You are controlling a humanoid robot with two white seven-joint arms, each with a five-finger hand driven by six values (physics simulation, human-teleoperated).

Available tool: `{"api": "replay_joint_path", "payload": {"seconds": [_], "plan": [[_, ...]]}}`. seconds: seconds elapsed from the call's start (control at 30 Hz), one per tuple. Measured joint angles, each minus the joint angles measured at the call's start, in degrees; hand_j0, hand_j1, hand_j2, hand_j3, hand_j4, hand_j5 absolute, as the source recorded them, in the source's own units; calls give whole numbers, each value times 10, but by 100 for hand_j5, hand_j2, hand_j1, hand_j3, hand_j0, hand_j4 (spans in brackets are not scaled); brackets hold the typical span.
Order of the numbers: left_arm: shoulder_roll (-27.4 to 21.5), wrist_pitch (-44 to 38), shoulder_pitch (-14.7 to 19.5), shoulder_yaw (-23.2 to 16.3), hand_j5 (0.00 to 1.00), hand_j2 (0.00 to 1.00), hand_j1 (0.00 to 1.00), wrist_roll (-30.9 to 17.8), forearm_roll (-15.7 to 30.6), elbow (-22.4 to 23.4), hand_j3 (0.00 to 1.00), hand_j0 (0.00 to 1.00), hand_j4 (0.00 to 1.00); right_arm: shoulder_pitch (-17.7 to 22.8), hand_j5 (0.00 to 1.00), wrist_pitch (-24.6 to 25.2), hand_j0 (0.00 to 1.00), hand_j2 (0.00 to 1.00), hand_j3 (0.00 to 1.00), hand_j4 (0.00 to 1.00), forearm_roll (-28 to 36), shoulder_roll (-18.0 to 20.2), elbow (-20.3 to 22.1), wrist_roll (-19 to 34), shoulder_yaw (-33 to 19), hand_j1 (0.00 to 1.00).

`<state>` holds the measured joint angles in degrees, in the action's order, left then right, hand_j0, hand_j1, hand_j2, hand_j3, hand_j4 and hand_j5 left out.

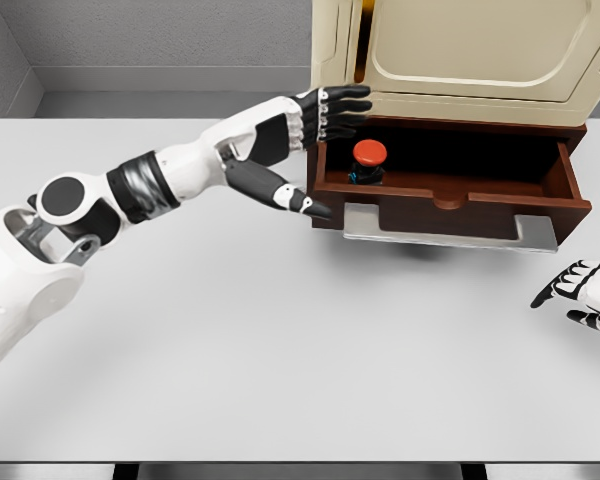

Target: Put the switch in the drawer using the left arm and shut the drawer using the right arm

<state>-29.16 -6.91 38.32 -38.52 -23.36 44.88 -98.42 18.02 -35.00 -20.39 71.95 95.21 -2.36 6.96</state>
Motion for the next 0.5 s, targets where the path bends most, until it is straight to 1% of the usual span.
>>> {"api": "replay_joint_path", "payload": {"seconds": [0.1, 0.2, 0.33, 0.5], "plan": [[-4, -2, 6, 3, 100, 100, 100, 1, 8, 26, 100, 100, 100, 0, 62, 0, 62, 62, 62, 62, 1, 0, 1, 0, 0, 62], [-4, -23, 8, 2, 100, 100, 100, 2, 11, 47, 100, 100, 100, 0, 62, 0, 62, 62, 62, 62, 1, 0, 1, 0, 0, 62], [1, -40, 10, -5, 100, 100, 100, 4, 11, 57, 100, 100, 100, 0, 62, 0, 62, 62, 62, 62, 1, 0, 0, 0, 0, 62], [10, -50, 27, -17, 100, 100, 100, 5, 6, 73, 100, 100, 100, 0, 62, 0, 62, 62, 62, 62, 1, 0, 0, 0, 0, 62]]}}
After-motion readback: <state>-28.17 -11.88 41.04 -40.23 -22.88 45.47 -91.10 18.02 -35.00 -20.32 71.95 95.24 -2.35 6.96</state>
